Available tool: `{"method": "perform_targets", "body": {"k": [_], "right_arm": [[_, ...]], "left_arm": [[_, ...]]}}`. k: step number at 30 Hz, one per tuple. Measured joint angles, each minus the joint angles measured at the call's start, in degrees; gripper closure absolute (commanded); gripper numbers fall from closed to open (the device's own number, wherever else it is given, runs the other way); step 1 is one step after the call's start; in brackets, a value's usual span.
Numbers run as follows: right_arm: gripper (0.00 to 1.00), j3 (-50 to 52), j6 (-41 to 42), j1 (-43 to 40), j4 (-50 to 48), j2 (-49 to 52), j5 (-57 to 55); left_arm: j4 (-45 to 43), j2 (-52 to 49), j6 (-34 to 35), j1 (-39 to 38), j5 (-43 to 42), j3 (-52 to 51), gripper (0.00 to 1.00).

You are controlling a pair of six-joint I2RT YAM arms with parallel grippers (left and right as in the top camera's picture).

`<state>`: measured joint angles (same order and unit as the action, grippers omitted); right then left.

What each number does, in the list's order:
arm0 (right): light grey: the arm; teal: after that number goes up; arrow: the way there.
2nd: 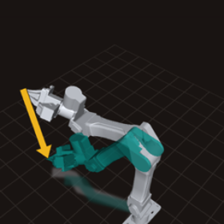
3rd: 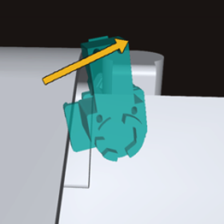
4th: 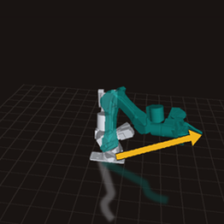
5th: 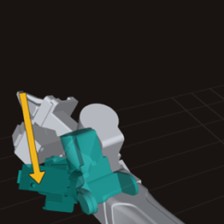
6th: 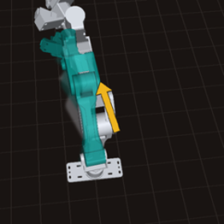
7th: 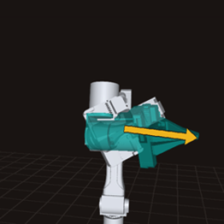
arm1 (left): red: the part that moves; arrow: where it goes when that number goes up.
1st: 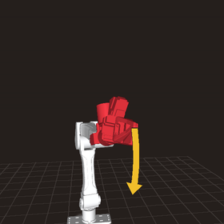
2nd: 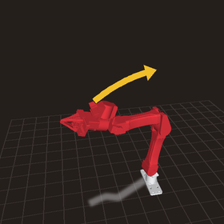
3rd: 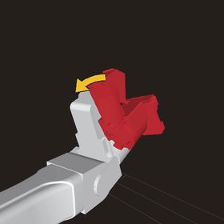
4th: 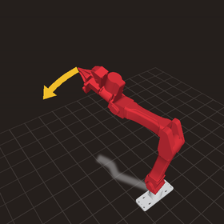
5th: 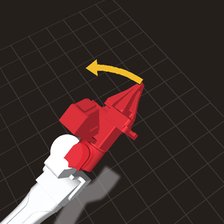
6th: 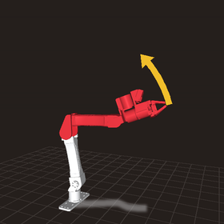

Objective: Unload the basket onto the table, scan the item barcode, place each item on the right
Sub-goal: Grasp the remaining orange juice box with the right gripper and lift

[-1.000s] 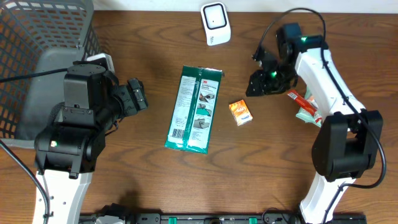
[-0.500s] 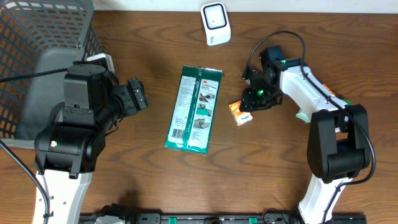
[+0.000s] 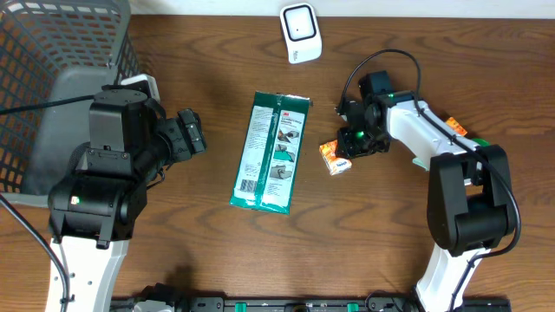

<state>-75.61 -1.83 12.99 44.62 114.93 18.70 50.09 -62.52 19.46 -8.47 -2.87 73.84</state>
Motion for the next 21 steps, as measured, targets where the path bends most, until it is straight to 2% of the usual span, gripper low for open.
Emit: {"method": "perform_targets", "body": {"k": [2, 3, 4, 9, 14, 17, 21], "right_arm": [[0.88, 1.2, 1.2, 0.1, -1.4, -0.6, 0.6], [0.97, 2.0, 1.8, 0.1, -2.6, -1.0, 0.9], [0.99, 2.8, 2.3, 0.1, -3.6, -1.4, 1.1], [0.99, 4.4, 3.4, 0.1, -5.4, -2.5, 1.5], [0.99, 1.1, 4.2, 0.1, 2.2, -2.6, -0.2], [0.99, -2.0, 4.8, 0.6, 5.0, -4.3, -4.3], [0.99, -6.3, 5.5, 3.7, 8.9, -11.9, -13.7]], "left_arm": [[0.0, 0.0, 0.0, 0.0, 0.0, 0.0, 0.1], [0.0, 0.0, 0.0, 0.0, 0.0, 0.0, 0.1], [0.0, 0.0, 0.0, 0.0, 0.0, 0.0, 0.09], [0.0, 0.0, 0.0, 0.0, 0.0, 0.0, 0.1], [0.0, 0.0, 0.0, 0.0, 0.0, 0.0, 0.1], [0.0, 0.0, 0.0, 0.0, 0.0, 0.0, 0.1], [0.0, 0.0, 0.0, 0.0, 0.0, 0.0, 0.1]]}}
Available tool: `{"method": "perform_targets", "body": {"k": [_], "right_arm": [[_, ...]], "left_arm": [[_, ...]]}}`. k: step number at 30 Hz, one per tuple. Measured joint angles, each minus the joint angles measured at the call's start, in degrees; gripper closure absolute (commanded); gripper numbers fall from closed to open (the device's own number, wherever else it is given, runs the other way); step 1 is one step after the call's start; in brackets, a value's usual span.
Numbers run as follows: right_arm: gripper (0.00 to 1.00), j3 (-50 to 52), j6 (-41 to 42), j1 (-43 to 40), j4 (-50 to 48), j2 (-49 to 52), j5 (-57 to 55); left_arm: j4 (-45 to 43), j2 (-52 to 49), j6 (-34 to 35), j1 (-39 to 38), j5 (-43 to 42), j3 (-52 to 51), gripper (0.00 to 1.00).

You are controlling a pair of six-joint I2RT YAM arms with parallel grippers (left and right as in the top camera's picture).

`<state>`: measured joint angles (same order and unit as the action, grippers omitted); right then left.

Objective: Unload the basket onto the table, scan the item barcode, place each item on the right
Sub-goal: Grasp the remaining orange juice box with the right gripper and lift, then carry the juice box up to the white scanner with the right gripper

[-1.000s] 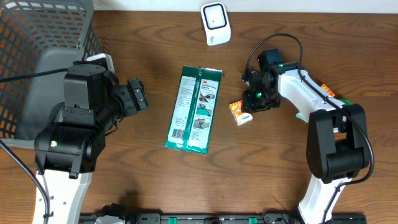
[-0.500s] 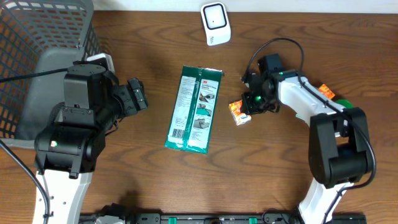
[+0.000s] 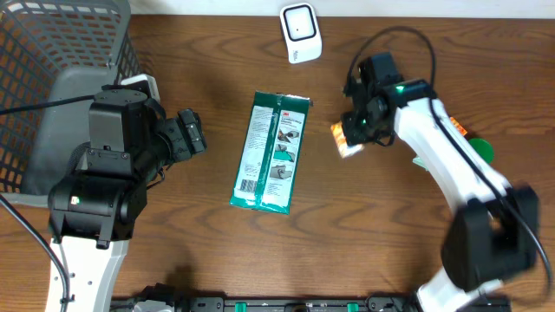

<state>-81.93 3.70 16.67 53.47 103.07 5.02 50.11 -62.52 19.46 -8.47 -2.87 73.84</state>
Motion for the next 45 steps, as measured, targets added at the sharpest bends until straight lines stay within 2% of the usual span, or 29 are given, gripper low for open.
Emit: {"method": "perform_targets", "body": {"k": [6, 11, 19, 22, 26, 34, 39, 45], "right_arm": [[0.99, -9.2, 0.6, 4.8, 8.2, -8.5, -12.5], [0.99, -19.8, 1.9, 5.8, 16.2, -7.6, -17.2], [0.99, -44.9, 4.4, 5.9, 30.9, -3.9, -22.3], [0.99, -51.7, 5.2, 5.9, 33.3, -2.5, -23.9], [0.99, -54.3, 5.8, 6.1, 32.2, -0.6, -25.9], [0.99, -54.3, 6.4, 9.1, 24.3, 8.9, -37.1], [0.99, -54.3, 5.6, 11.6, 16.2, 14.9, -43.1], [0.99, -54.3, 0.0, 13.6, 3.8, 21.9, -46.1]], "left_arm": [[0.0, 0.0, 0.0, 0.0, 0.0, 0.0, 0.1], [0.0, 0.0, 0.0, 0.0, 0.0, 0.0, 0.1], [0.0, 0.0, 0.0, 0.0, 0.0, 0.0, 0.1], [0.0, 0.0, 0.0, 0.0, 0.0, 0.0, 0.1], [0.0, 0.0, 0.0, 0.0, 0.0, 0.0, 0.1], [0.0, 0.0, 0.0, 0.0, 0.0, 0.0, 0.1], [0.0, 0.0, 0.0, 0.0, 0.0, 0.0, 0.1], [0.0, 0.0, 0.0, 0.0, 0.0, 0.0, 0.1]]}}
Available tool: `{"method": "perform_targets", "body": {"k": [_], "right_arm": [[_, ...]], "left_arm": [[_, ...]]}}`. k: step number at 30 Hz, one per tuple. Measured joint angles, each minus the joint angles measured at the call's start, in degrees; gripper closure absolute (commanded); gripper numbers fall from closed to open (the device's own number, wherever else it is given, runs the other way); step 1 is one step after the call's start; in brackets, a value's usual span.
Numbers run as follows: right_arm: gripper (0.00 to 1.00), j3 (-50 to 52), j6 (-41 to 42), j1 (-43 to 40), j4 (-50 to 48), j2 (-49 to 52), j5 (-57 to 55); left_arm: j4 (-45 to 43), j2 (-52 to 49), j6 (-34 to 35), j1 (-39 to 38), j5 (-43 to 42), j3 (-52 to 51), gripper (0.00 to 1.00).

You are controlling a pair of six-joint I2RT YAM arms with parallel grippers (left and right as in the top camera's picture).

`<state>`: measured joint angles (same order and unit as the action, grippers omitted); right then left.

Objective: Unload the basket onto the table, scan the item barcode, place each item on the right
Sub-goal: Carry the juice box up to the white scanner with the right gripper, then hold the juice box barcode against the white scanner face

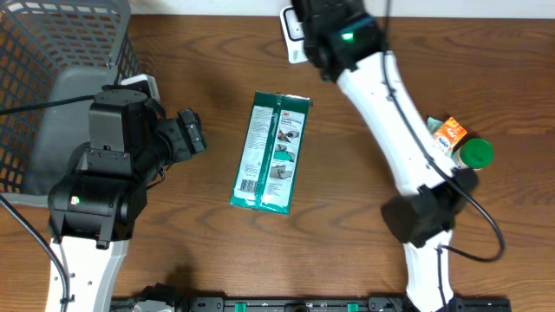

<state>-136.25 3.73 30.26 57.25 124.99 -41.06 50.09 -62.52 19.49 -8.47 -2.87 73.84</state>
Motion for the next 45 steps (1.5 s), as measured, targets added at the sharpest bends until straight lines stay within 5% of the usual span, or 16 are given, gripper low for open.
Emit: {"method": "perform_targets", "body": {"k": [18, 45], "right_arm": [[0.99, 0.0, -28.2, 1.3, -34.0, 19.1, -8.2], [0.99, 0.0, -56.3, 0.9, -57.9, 30.8, -8.7]], "left_arm": [[0.0, 0.0, 0.0, 0.0, 0.0, 0.0, 0.1], [0.0, 0.0, 0.0, 0.0, 0.0, 0.0, 0.1]]}}
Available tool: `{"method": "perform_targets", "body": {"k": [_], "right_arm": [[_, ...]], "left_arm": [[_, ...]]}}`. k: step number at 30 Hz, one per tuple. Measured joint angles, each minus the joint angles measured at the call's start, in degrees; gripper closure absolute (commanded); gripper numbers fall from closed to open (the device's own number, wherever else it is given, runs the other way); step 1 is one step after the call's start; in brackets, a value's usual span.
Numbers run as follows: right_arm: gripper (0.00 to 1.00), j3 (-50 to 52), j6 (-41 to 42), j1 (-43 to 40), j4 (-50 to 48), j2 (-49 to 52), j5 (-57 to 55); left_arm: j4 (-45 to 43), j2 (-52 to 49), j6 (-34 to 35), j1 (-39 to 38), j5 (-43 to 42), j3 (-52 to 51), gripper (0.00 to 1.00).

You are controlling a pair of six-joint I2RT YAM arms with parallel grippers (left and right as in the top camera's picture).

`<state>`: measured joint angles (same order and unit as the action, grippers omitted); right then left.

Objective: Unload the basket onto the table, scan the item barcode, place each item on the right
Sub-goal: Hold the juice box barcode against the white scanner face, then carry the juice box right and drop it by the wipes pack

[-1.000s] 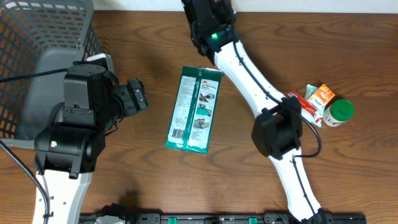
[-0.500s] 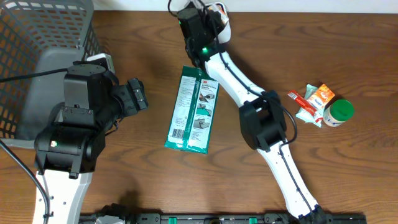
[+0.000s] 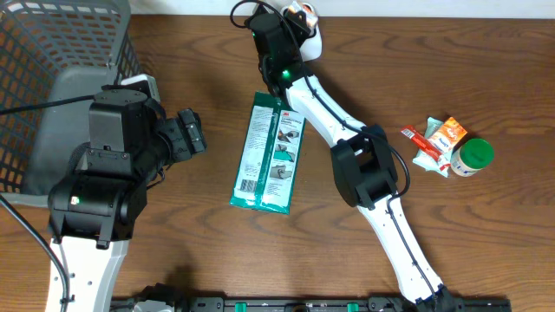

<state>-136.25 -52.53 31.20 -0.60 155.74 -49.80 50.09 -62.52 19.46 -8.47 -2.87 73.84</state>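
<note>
My right gripper is stretched to the table's far edge, right at the white barcode scanner, whose body the arm partly covers. A small orange box shows only as a sliver between the fingers, and the gripper looks shut on it. A flat green package lies face up in the middle of the table, just below the right forearm. To its left, my left gripper points right, apart from it. Whether its jaws are open does not show.
A grey wire basket fills the far left corner, behind the left arm. At the right lie a red sachet, an orange packet and a green-lidded jar. The right arm spans from the bottom edge up to the scanner.
My right gripper has moved a little left along the far edge, from directly over the scanner to its upper left side. The forearm now crosses the green package's top corner. The left arm stayed still.
My right gripper was down at a small orange box on the table right of the green package. Then the box was off the table in the gripper. Then the gripper was over the scanner at the far edge, and now it sits at the scanner's upper left.
</note>
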Motion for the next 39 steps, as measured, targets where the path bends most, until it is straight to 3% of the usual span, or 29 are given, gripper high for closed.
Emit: {"method": "perform_targets", "body": {"k": [7, 17, 22, 28, 35, 39], "right_arm": [[0.99, 0.0, -3.0, 0.0, 6.8, 0.1, 1.6], [0.99, 0.0, 6.0, -1.5, 4.9, 0.2, 0.6], [0.99, 0.0, 12.7, -1.7, 11.0, -1.1, 0.1], [0.99, 0.6, 27.8, -0.7, 36.7, -13.1, 2.7], [0.99, -0.6, 42.8, -1.6, 64.4, -33.4, 16.7], [0.99, -1.6, 49.6, -6.7, 76.1, -37.6, 25.7]], "left_arm": [[0.0, 0.0, 0.0, 0.0, 0.0, 0.0, 0.1], [0.0, 0.0, 0.0, 0.0, 0.0, 0.0, 0.1], [0.0, 0.0, 0.0, 0.0, 0.0, 0.0, 0.1], [0.0, 0.0, 0.0, 0.0, 0.0, 0.0, 0.1], [0.0, 0.0, 0.0, 0.0, 0.0, 0.0, 0.1], [0.0, 0.0, 0.0, 0.0, 0.0, 0.0, 0.1]]}}
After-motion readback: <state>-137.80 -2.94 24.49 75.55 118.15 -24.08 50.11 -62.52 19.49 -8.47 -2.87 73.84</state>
